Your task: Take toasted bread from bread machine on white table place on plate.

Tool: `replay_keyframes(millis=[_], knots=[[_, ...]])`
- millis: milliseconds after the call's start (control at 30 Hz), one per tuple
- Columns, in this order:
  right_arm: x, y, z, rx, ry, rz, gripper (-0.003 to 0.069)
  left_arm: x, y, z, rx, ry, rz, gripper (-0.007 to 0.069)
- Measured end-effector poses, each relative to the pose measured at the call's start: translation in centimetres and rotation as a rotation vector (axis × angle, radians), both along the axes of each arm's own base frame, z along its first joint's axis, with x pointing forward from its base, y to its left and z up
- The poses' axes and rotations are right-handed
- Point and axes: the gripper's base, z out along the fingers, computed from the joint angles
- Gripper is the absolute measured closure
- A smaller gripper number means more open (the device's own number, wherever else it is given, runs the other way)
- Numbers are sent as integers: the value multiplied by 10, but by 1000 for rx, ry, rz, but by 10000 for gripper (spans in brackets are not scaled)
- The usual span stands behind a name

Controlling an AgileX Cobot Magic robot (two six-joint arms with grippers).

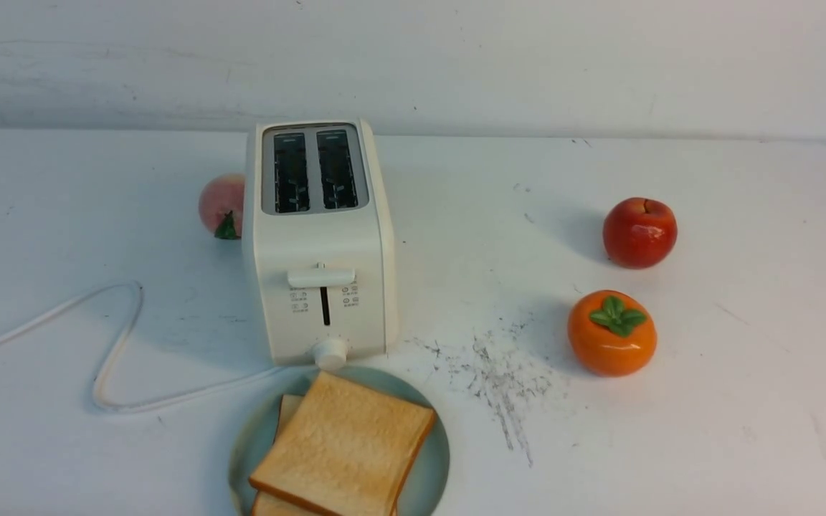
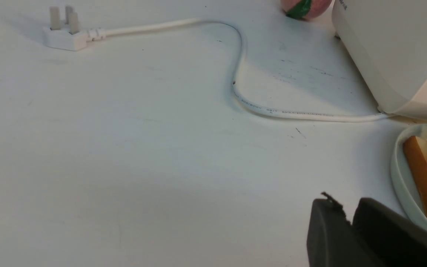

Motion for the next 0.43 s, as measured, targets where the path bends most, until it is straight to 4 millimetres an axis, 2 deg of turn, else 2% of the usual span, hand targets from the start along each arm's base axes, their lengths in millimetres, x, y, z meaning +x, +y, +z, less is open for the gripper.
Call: replay_keyframes(millis=[433], knots=[[0, 0, 0, 6, 0, 1, 480, 0, 0, 0, 0, 0, 0, 512]])
